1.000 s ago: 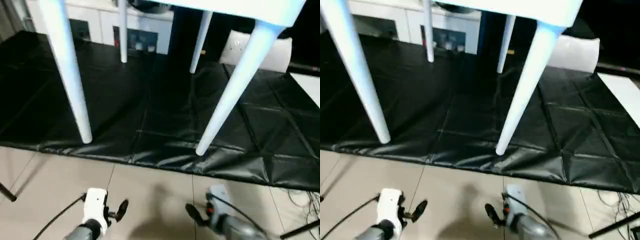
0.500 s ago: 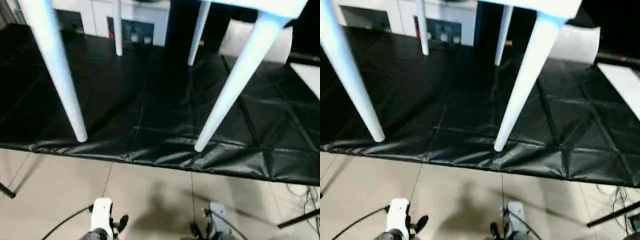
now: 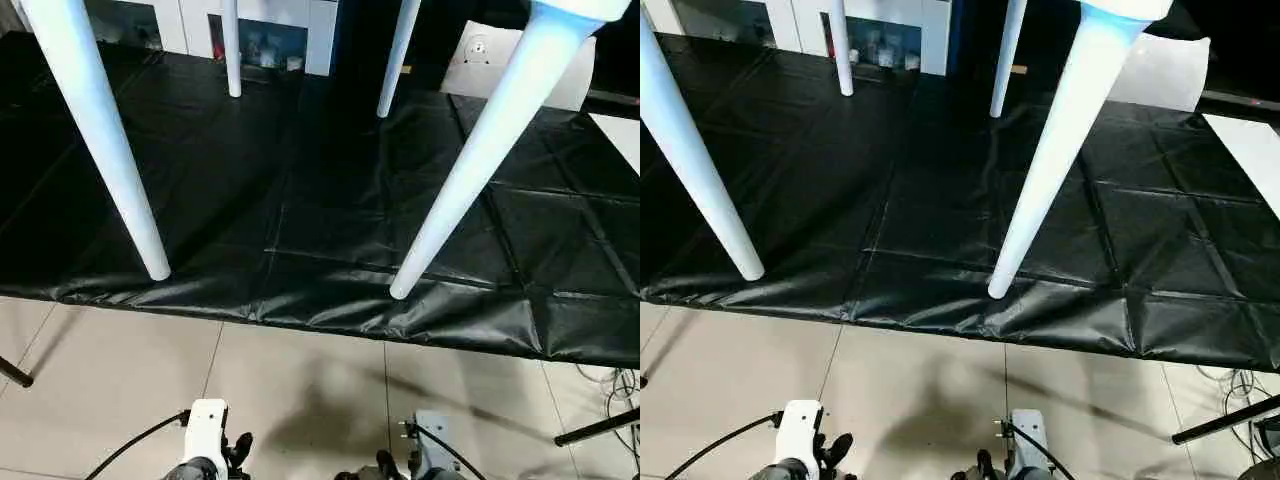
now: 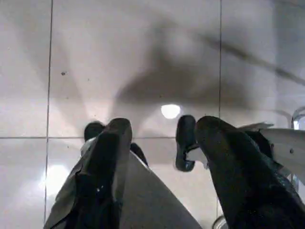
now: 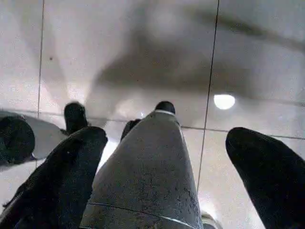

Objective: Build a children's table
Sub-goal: Flip table

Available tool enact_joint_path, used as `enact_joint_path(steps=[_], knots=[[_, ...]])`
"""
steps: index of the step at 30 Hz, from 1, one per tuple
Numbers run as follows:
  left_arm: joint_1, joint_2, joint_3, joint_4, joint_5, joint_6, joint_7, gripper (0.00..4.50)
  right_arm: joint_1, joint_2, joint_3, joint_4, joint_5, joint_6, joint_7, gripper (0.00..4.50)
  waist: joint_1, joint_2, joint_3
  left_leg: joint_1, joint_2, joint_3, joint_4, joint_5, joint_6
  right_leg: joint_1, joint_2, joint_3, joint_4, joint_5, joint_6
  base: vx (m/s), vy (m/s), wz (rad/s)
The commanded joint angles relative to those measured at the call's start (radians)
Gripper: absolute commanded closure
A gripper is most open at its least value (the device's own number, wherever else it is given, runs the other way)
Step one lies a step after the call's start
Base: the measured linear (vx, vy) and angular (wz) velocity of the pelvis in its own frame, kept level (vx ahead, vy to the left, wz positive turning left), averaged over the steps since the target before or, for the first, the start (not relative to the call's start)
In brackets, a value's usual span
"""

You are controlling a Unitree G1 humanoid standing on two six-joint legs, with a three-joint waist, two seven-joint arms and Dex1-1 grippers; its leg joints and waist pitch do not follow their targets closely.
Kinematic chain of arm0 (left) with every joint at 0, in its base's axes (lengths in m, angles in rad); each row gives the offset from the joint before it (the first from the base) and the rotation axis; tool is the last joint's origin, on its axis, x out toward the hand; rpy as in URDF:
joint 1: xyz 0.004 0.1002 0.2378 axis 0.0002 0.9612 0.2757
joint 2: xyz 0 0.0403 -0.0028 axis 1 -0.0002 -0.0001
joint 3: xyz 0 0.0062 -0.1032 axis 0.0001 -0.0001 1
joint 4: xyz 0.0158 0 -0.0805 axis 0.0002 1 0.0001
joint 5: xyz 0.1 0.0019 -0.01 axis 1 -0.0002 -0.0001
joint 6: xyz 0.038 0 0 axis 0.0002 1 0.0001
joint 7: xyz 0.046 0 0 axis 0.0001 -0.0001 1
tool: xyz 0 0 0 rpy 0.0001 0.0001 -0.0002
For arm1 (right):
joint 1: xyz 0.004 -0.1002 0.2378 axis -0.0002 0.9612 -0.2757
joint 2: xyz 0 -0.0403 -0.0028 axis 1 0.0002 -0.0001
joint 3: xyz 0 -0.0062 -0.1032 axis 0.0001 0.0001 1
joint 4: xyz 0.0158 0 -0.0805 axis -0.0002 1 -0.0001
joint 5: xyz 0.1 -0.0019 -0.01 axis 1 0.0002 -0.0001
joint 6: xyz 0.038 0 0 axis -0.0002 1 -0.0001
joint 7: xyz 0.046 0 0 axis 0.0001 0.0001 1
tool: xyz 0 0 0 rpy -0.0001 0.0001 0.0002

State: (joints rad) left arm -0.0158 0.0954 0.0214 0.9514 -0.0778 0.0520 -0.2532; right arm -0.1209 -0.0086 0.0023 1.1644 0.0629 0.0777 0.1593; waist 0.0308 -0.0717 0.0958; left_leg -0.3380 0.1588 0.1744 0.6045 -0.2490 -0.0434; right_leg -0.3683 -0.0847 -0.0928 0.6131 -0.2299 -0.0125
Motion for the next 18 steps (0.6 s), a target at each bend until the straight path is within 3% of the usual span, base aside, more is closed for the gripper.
enact_joint_path(steps=[1, 6, 9, 12, 18], knots=[[0.012, -0.006, -0.021, 0.038, 0.022, 0.035, 0.018, 1.90, 0.011, 0.001, 0.002, 0.046, -0.014, 0.029, -0.004, 0.00, -0.001, 0.010, -0.026, -0.004, 0.100, -0.035, -0.096, -0.115, 0.064, 0.027, -0.107, 0.084, -0.075, -0.087, -0.264, 0.000, 0.000, 0.00], [-0.015, 0.007, -0.030, 0.117, 0.056, 0.079, 0.049, 1.90, -0.013, 0.010, -0.024, 0.111, -0.006, 0.005, 0.003, 0.00, 0.002, 0.009, -0.042, -0.003, 0.101, -0.035, -0.094, -0.080, 0.071, 0.034, -0.110, 0.082, -0.068, -0.049, -0.272, 0.000, 0.000, 0.00], [-0.025, 0.005, -0.026, 0.148, 0.056, 0.069, 0.052, 1.90, -0.022, 0.016, -0.028, 0.123, -0.008, 0.005, -0.001, 0.00, 0.002, 0.008, -0.041, 0.000, 0.102, -0.033, -0.095, -0.087, 0.069, 0.030, -0.109, 0.082, -0.070, -0.046, -0.278, 0.000, 0.000, 0.00], [-0.048, -0.015, -0.007, 0.209, 0.051, 0.039, 0.074, 1.90, -0.034, 0.035, -0.023, 0.139, -0.020, -0.001, -0.024, 0.00, 0.004, 0.007, -0.052, 0.002, 0.102, -0.033, -0.093, -0.075, 0.068, 0.032, -0.111, 0.082, -0.067, -0.025, -0.286, 0.000, 0.000, 0.00], [-0.067, -0.034, -0.002, 0.259, 0.060, 0.019, 0.096, 1.90, -0.038, 0.057, -0.011, 0.158, -0.040, -0.001, -0.041, 0.00, 0.006, 0.006, -0.058, 0.002, 0.104, -0.034, -0.097, -0.144, 0.047, 0.030, -0.115, 0.084, -0.078, -0.109, -0.266, 0.000, 0.000, 0.00]])
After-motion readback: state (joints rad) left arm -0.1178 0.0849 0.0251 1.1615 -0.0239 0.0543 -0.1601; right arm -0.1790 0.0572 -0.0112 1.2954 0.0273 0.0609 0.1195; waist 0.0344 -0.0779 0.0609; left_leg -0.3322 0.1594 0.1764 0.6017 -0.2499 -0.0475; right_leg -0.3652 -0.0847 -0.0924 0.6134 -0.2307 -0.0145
